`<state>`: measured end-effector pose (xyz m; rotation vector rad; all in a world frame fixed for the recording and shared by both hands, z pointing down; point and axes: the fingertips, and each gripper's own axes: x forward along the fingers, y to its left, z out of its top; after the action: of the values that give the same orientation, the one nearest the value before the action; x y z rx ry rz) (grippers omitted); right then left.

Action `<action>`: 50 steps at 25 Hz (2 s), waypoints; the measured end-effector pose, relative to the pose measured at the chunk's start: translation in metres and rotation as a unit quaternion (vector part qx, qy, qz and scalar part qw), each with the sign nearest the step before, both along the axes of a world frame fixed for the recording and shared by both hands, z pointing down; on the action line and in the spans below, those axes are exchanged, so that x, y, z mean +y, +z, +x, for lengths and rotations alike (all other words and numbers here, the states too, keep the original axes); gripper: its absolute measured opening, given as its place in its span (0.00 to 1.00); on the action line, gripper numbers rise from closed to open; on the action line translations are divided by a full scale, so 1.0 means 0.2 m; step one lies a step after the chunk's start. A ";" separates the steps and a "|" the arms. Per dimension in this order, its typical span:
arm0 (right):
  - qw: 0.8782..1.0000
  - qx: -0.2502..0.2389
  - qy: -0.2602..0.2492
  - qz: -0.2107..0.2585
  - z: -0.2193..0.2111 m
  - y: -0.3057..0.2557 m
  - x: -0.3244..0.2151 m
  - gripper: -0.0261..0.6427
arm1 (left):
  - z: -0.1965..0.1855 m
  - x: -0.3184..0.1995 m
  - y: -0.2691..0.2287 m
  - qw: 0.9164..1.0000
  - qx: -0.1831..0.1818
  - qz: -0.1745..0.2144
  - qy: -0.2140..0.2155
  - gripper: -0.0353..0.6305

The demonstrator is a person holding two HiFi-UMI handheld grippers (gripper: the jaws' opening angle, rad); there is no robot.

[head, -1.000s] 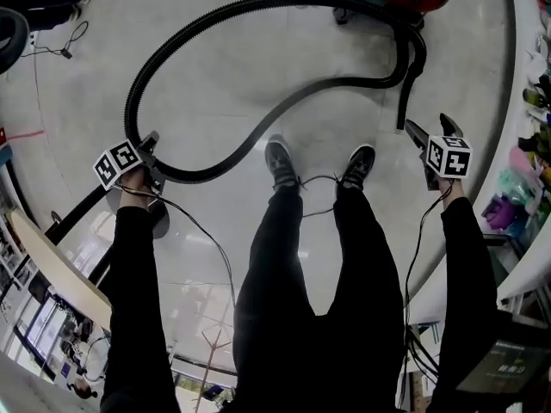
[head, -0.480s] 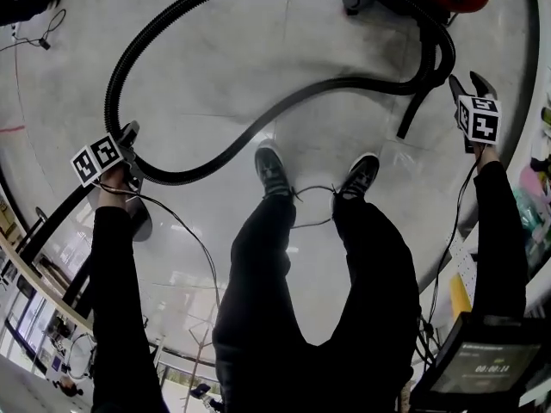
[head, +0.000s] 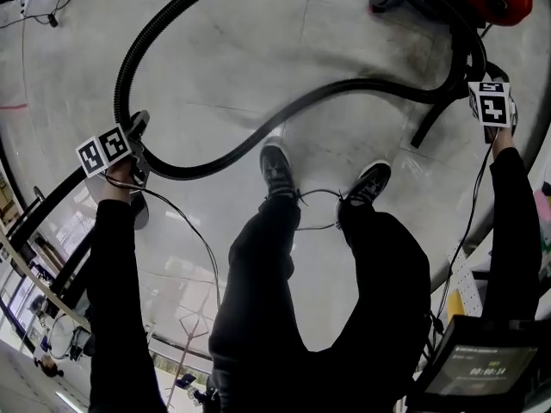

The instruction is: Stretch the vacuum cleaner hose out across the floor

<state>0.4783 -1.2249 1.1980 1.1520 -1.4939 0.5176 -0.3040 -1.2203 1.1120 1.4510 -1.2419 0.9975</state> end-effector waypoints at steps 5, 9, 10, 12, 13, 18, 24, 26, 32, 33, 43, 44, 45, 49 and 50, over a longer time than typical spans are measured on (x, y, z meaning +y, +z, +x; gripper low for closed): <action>0.999 0.033 -0.030 0.015 -0.12 -0.33 0.01 0.32 | -0.04 0.11 -0.08 0.999 0.000 -0.014 -0.033 0.18; 0.997 0.058 -0.041 0.021 -0.12 -0.77 0.04 0.32 | -0.04 0.21 -0.22 0.998 0.022 -0.022 -0.061 0.18; 0.997 0.059 -0.039 0.024 -0.12 -0.89 0.02 0.32 | -0.03 0.24 -0.26 0.997 0.029 -0.023 -0.065 0.18; 0.997 0.059 -0.045 0.034 -0.15 -1.15 -0.08 0.32 | -0.03 0.28 -0.33 0.996 0.043 -0.023 -0.078 0.18; 0.996 0.060 -0.053 0.039 -0.17 -1.27 -0.15 0.32 | -0.04 0.30 -0.37 0.995 0.050 -0.020 -0.090 0.18; 0.990 0.063 -0.119 0.051 -0.61 -1.77 -0.62 0.31 | -0.16 0.46 -0.53 0.978 0.090 0.008 -0.190 0.18; 0.978 0.021 -0.188 0.088 -1.52 -2.07 -1.13 0.32 | -0.26 0.84 -0.70 0.930 0.141 0.008 -0.341 0.18; 0.966 0.046 -0.207 0.149 -1.73 -2.20 -1.27 0.46 | -0.28 0.95 -0.75 0.911 0.152 0.009 -0.382 0.18; 0.962 -0.016 -0.221 0.157 -2.08 -2.23 -1.03 0.47 | -0.30 1.14 -0.72 0.920 0.142 -0.054 -0.361 0.17; 0.966 -0.030 -0.218 0.139 -2.08 -2.18 -0.90 0.47 | -0.30 1.16 -0.71 0.908 0.145 -0.076 -0.387 0.18; 0.898 -0.428 -0.070 -0.071 -2.12 -1.95 0.83 0.22 | 0.10 1.09 -0.89 0.900 0.221 -0.102 -0.362 0.18; 0.890 -0.448 -0.049 -0.074 -2.14 -1.96 0.95 0.16 | 0.15 1.08 -0.92 0.901 0.224 -0.101 -0.357 0.18; 0.881 -0.465 -0.033 -0.076 -2.16 -1.97 1.07 0.13 | 0.20 1.07 -0.94 0.903 0.225 -0.098 -0.354 0.18; 0.848 -0.520 -0.058 -0.081 -2.29 -2.06 1.50 0.24 | 0.46 1.15 -1.05 0.888 0.246 -0.090 -0.379 0.18; 0.842 -0.528 -0.074 -0.079 -2.32 -2.08 1.60 0.33 | 0.53 1.19 -1.09 0.884 0.253 -0.087 -0.384 0.18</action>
<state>0.0150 -0.9049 0.7821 0.5745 -2.3802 1.2699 -0.1987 -0.9821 0.8946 0.8524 -1.1364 0.1589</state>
